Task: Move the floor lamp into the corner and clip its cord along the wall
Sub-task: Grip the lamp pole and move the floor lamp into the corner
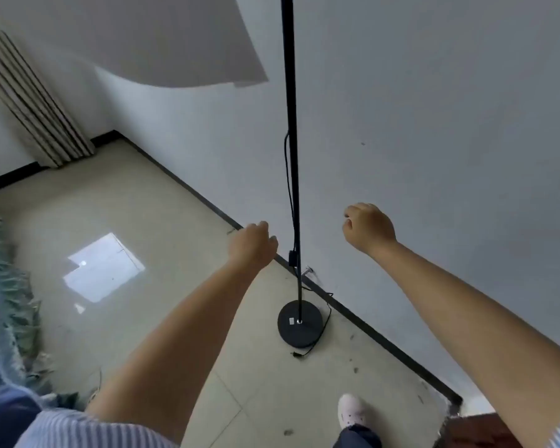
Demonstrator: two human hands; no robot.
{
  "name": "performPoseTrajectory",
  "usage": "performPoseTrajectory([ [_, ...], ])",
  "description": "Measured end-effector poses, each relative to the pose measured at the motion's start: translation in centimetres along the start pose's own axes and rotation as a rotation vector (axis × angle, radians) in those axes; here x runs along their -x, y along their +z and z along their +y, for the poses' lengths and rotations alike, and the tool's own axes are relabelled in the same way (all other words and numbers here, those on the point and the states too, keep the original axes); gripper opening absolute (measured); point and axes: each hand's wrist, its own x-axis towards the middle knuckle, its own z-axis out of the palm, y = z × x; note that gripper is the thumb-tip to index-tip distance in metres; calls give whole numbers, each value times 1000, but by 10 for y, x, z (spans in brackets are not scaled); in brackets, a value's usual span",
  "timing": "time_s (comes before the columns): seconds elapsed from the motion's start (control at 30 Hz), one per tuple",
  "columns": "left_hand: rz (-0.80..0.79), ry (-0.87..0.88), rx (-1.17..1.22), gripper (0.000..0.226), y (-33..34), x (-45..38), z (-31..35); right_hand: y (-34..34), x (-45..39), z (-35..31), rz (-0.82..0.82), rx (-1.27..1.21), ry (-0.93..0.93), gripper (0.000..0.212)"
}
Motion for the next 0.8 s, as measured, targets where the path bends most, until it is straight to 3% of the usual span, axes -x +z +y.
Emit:
performPoseTrajectory([
  [0.13, -45, -203, 248, 42, 12, -52, 30, 6, -45, 45, -137, -47, -33, 27],
  [0.27, 39, -324, 517, 50, 18, -93, 49, 20, -78, 70, -222, -134, -74, 26],
  [0.37, 49, -331, 639, 37, 24, -114, 51, 40, -88, 77, -322, -190, -99, 26],
  [0.53, 122, -238, 553, 15, 31, -119, 49, 68, -94, 87, -454, -282, -69, 29],
  [0.6, 102, -202, 564, 15, 32, -117, 48, 79, -97, 89, -512, -299, -50, 29],
  [0.7, -28, -232, 789, 18, 29, -115, 49, 95, -100, 81, -619, -441, -49, 31],
  [0.8, -71, -265, 969, 29, 22, -113, 47, 109, -101, 69, -833, -629, 30, 42],
])
